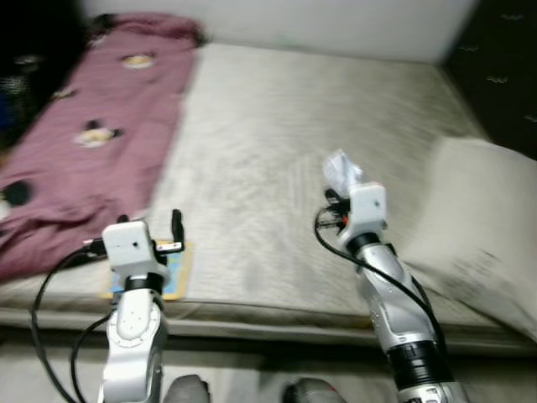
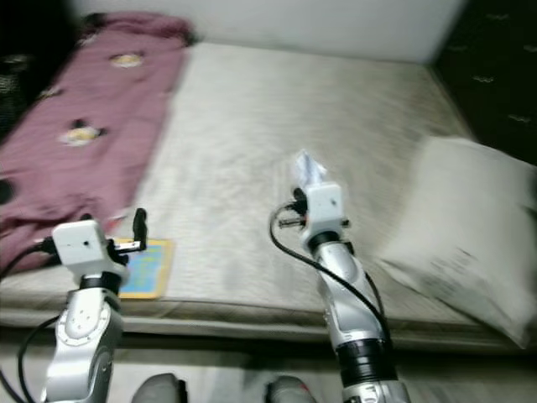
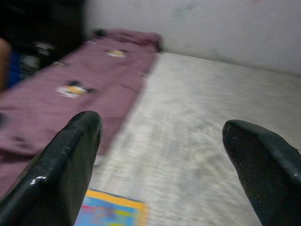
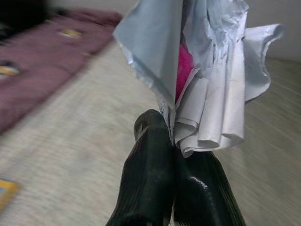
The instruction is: Clean up the room
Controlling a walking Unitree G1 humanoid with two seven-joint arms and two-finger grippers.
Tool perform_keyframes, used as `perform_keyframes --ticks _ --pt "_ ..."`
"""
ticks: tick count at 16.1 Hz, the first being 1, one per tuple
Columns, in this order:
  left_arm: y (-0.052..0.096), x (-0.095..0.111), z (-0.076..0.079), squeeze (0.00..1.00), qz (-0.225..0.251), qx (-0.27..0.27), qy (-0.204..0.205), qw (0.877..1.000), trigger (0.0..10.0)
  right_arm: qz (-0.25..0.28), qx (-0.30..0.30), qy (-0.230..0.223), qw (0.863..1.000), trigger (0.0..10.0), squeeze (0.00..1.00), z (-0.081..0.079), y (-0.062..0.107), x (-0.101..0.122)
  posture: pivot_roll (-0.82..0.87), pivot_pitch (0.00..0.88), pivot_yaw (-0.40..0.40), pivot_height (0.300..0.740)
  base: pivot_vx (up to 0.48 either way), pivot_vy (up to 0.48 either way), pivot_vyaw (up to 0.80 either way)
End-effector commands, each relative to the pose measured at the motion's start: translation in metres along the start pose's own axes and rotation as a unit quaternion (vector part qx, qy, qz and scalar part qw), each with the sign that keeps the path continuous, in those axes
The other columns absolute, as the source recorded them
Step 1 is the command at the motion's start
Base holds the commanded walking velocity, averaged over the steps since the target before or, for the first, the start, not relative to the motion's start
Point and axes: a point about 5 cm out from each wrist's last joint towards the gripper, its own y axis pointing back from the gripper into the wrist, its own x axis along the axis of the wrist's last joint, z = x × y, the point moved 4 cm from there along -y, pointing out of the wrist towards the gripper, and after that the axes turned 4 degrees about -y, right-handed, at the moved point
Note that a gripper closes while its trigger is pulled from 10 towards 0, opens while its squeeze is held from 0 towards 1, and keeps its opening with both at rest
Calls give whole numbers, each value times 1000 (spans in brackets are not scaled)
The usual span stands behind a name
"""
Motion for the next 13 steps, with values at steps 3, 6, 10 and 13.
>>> perform_keyframes --ticks 3,6,10,13 --pt "0 -2 2 0 -5 -7 1 1000 10000 -4 -3 2 1000 10000 0 2 0 -1 12 50 -73 740 0 420 -800" --pt "-1 -2 3 0 -6 -6 4 1000 10000 -5 2 3 1000 10000 0 1 0 -2 11 48 -77 740 0 480 0" --pt "-2 -1 3 0 -4 -1 4 1000 10000 -7 7 6 1000 10000 0 0 -2 -2 13 42 -81 740 0 480 0" --pt "-2 0 2 0 -2 1 5 1000 10000 -9 16 9 1000 10000 0 -3 -3 -3 13 42 -81 740 0 391 0"
